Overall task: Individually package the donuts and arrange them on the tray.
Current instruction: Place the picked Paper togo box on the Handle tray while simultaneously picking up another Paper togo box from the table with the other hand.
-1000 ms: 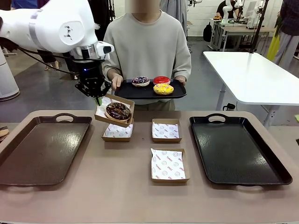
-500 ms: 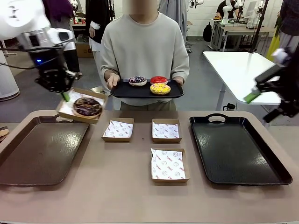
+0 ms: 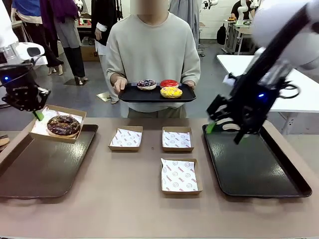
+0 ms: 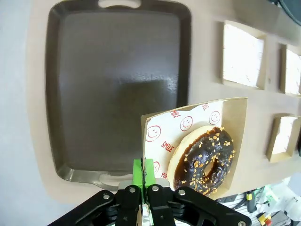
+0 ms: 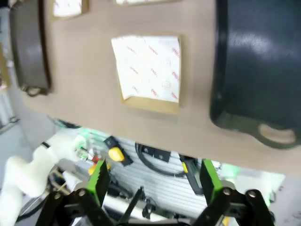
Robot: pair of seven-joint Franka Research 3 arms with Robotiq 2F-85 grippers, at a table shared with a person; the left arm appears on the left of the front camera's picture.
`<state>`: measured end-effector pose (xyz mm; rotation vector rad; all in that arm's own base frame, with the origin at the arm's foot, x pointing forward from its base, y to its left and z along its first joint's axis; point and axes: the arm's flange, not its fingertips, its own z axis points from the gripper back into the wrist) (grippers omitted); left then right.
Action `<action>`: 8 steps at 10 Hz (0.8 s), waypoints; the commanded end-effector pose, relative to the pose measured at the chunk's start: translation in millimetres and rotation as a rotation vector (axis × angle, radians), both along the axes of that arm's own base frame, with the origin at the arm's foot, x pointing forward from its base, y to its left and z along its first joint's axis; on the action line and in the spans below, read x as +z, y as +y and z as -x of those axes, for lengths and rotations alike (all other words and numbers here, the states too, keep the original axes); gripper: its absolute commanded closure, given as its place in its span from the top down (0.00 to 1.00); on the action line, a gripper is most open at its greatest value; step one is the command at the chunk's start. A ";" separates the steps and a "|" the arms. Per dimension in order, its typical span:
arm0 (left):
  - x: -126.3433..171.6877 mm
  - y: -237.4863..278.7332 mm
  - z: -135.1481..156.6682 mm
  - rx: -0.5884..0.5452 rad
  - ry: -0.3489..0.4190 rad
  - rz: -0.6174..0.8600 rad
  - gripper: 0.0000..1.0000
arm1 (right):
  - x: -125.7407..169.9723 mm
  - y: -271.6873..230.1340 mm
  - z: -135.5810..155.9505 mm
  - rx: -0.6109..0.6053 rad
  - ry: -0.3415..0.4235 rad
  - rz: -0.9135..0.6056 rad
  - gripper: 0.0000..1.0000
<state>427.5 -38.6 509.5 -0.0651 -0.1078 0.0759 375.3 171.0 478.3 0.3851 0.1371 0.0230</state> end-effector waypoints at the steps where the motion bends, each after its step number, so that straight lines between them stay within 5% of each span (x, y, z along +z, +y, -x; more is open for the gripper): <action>1: -15.2 17.2 3.5 -0.013 -0.032 -0.008 0.01 | -23.3 13.1 -15.0 -0.038 -0.010 0.034 1.00; 4: -30.2 35.7 1.1 -0.012 -0.029 -0.005 0.01 | -44.2 20.3 1.2 -0.025 -0.006 0.049 1.00; 8: -26.3 28.0 1.2 0.004 -0.008 0.001 0.01 | -40.3 21.1 -12.7 -0.014 -0.001 0.022 1.00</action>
